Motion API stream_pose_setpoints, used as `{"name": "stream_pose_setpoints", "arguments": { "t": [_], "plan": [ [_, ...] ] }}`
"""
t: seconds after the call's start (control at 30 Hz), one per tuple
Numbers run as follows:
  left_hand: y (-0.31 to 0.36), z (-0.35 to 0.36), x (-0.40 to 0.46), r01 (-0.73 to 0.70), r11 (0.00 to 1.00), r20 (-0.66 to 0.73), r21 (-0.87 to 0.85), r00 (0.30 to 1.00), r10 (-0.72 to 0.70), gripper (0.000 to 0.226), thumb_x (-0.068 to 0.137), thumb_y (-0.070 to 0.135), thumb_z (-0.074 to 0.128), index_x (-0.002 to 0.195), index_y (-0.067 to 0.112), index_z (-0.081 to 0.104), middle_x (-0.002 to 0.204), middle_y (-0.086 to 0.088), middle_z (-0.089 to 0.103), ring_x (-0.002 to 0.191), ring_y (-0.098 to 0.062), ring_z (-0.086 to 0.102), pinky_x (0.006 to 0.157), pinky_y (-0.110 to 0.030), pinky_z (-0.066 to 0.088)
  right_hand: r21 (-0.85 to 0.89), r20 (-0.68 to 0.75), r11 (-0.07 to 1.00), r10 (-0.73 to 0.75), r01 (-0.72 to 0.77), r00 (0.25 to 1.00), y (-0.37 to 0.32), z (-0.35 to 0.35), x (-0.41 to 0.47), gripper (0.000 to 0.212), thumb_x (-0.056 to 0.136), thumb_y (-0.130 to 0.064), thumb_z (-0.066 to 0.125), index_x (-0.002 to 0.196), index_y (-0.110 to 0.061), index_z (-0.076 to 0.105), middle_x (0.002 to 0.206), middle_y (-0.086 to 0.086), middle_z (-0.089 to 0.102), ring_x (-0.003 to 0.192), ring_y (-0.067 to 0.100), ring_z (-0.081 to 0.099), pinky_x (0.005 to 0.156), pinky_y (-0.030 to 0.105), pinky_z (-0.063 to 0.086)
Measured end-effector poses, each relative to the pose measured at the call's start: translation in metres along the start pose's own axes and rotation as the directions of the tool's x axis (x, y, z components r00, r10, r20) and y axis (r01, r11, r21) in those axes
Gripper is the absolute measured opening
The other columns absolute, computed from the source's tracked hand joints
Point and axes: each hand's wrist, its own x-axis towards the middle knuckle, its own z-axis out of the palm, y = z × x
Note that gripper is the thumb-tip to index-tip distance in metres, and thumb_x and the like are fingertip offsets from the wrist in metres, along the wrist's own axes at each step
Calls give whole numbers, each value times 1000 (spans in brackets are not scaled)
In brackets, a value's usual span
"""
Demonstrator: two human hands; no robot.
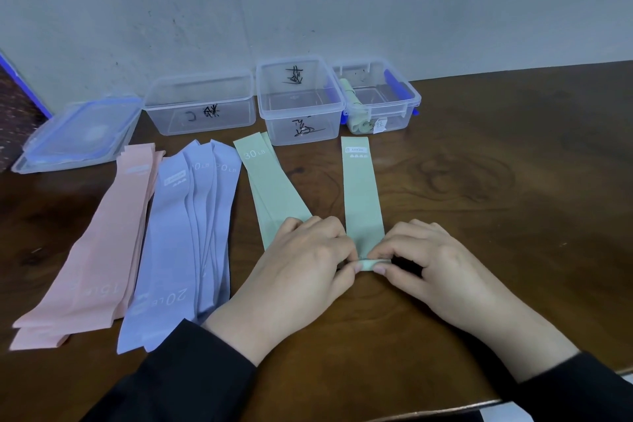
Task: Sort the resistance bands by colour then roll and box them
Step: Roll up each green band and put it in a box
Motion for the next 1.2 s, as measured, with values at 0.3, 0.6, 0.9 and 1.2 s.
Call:
{"name": "stream_pose_setpoints", "arguments": {
  "t": [0.3, 0.6, 0.9, 1.2],
  "plan": [
    [-4, 2, 1, 6, 1000, -48, 9, 999, -6, 16, 95, 45, 60, 96, 32, 69, 97, 17, 57, 91, -5, 51, 90, -27, 39, -50, -32, 999, 20, -22, 999, 0, 3, 1, 31, 92, -50, 59, 111, -34, 77, 100, -24, 56, 99, 6, 55, 87, 34, 49],
    [-3, 1, 0, 28, 999, 3, 18, 1000, -28, 19, 96, 45, 58, 110, 33, 63, 109, 17, 57, 102, -5, 50, 97, -24, 31, -91, -34, 996, 4, -7, 999, -1, 3, 0, 31, 96, -44, 57, 114, -29, 76, 101, -21, 54, 95, 9, 53, 83, 34, 50],
    [-1, 2, -1, 36, 999, 11, -7, 999, -36, 22, 104, 40, 42, 112, 33, 61, 111, 17, 55, 105, -5, 47, 100, -26, 31, -57, -55, 998, 28, -31, 998, -3, 1, 0, 25, 96, -44, 58, 111, -30, 73, 99, -23, 57, 95, 8, 55, 84, 32, 50],
    [0, 5, 1, 76, 997, -33, -6, 997, -76, 25, 104, 40, 43, 114, 33, 65, 111, 16, 57, 104, -5, 49, 99, -29, 34, -63, -61, 997, 29, -33, 998, 1, 2, 1, 26, 91, -43, 64, 111, -30, 74, 104, -22, 57, 99, 9, 56, 87, 33, 52]
  ]
}}
